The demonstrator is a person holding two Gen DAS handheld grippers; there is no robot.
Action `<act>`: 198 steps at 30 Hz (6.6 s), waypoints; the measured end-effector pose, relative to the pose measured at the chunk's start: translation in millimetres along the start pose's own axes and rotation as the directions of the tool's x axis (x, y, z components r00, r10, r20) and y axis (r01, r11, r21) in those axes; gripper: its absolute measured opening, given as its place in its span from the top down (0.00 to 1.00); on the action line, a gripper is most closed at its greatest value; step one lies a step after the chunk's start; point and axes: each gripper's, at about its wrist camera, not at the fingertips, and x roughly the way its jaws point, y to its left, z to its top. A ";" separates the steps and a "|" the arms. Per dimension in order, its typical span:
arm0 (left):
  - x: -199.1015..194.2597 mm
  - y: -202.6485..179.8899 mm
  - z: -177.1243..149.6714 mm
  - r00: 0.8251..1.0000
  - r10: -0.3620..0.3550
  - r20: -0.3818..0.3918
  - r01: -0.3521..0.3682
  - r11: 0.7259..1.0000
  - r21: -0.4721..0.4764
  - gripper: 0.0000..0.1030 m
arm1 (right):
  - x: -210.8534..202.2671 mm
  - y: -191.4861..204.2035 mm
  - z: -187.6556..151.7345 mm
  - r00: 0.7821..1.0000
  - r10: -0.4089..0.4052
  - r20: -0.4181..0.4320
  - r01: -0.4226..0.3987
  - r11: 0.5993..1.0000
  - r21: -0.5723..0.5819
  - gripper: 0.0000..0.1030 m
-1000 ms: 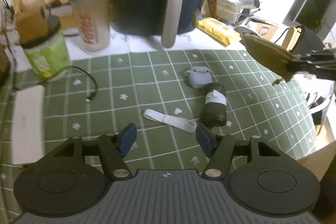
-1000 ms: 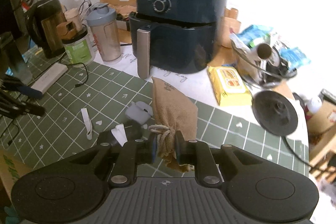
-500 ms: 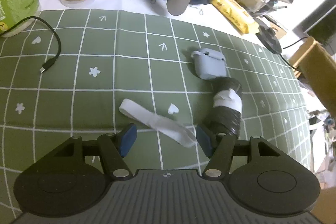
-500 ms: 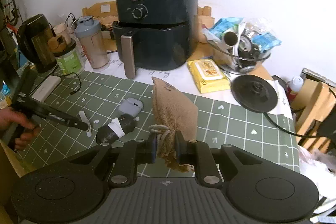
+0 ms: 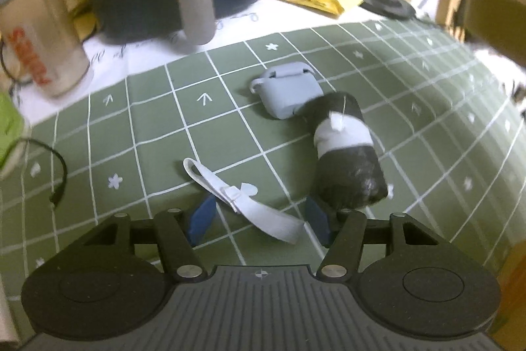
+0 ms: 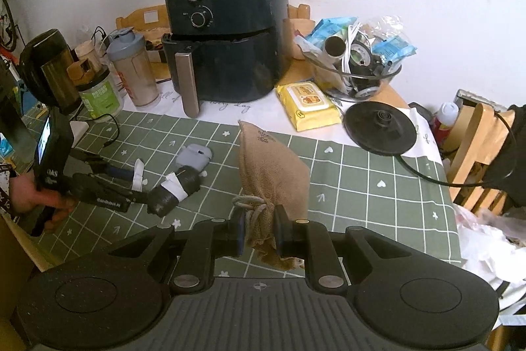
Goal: Organize soft objects
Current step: 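Grasp the white strap with the left tool while the right tool holds the pouch, then carry pouch and strap over the box and open both tools to drop them, then move both tools from the box back toward the black roll and grey case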
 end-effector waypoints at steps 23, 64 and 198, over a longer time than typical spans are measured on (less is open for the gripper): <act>-41.9 32.3 -7.3 0.999 0.041 0.005 -0.040 0.988 -0.146 0.97 | -12.0 5.9 -9.1 0.999 0.030 0.015 -0.030 1.000 0.001 0.81; -245.7 -55.1 -51.6 0.977 -0.054 0.208 0.102 0.969 -0.225 0.97 | -97.9 62.3 -31.3 0.961 0.259 0.096 -0.248 0.962 -0.113 0.81; -214.6 -33.8 -5.5 0.984 0.166 0.068 -0.146 0.961 -0.236 0.29 | -49.4 4.1 -49.0 0.984 -0.161 -0.083 0.170 0.977 0.124 0.00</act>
